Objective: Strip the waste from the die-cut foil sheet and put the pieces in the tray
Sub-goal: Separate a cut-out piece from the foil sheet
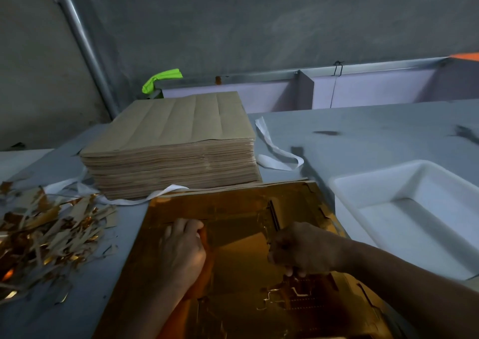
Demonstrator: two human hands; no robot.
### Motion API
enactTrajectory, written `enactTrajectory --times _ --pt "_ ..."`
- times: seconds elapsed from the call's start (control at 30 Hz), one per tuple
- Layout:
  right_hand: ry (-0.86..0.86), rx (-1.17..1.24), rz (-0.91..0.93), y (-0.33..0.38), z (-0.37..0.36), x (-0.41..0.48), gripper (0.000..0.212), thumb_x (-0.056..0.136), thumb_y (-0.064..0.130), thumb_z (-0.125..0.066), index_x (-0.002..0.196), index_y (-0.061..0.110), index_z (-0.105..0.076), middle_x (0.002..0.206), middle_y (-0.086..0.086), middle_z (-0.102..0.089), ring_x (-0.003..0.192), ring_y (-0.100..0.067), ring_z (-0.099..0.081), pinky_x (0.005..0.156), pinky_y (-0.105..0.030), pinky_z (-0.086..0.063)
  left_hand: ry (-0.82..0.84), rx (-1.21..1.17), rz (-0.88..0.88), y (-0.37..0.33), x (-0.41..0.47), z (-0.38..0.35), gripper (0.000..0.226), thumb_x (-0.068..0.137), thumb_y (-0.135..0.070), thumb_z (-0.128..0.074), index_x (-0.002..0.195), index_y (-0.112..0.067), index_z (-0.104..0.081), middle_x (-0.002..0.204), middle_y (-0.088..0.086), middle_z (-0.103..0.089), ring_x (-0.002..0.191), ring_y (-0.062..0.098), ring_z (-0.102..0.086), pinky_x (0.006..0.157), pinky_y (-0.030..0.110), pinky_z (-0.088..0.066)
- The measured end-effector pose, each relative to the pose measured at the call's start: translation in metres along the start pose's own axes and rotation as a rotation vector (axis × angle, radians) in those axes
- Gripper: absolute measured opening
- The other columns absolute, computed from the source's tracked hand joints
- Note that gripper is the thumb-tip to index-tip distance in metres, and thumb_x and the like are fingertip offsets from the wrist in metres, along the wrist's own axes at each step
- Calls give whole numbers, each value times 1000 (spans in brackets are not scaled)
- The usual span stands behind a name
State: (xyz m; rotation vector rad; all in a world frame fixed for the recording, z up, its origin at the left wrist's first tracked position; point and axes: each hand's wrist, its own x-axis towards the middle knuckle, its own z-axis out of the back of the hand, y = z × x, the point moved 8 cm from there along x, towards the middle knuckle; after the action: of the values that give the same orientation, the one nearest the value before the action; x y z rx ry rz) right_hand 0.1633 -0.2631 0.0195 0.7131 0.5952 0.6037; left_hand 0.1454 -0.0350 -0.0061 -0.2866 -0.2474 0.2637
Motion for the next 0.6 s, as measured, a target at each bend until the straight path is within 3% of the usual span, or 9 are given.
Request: enactTrajectory --times 0.23,0.47,0.6 --pt "29 22 -28 1 -1 0 21 99 32 -55 80 25 -61 67 8 -68 57 -2 -60 60 -19 -48 -4 20 3 2 1 -3 32 102 -31 -34 132 -37 -45 134 -7 -43 123 15 -39 103 34 -36" --pt "27 53 -46 5 1 -2 18 100 28 -54 86 20 -62 68 7 -67 56 0 -60 53 -13 -45 -18 59 -16 2 1 -5 33 100 -31 -39 132 -36 -45 133 -6 -44 124 16 -40 103 33 -37" --pt "21 67 -84 2 8 -7 20 99 25 -55 81 20 -60 65 7 -65 53 -3 -58 55 -17 -46 -29 55 -31 3 1 -8 35 96 -32 -44 130 -34 -47 131 -4 -45 122 17 -41 101 35 -39"
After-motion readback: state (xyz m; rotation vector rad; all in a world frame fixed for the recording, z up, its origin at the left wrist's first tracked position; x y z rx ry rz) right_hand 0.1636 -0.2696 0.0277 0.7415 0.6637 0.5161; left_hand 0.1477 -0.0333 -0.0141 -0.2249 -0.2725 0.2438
